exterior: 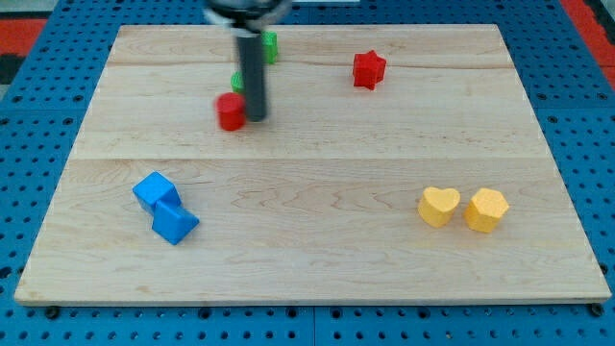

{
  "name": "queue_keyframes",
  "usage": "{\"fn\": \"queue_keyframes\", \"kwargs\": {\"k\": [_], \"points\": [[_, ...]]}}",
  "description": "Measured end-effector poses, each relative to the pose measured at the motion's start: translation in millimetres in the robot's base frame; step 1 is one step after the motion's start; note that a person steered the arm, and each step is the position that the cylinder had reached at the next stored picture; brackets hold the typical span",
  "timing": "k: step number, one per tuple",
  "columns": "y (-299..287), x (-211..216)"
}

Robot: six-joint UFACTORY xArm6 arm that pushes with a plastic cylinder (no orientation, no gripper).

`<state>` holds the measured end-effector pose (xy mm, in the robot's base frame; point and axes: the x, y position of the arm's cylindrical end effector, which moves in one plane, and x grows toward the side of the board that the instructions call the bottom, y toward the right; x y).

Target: Move the red circle to the left center

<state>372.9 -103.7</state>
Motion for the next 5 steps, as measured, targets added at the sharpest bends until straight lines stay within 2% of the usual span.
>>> {"fn": "queue_keyframes", "kwargs": {"k": [2, 3, 4, 5], "points": [[-57.3, -12.2], [-109.1, -11.1], [-41.1, 10.1], [77.2, 21.6]]}}
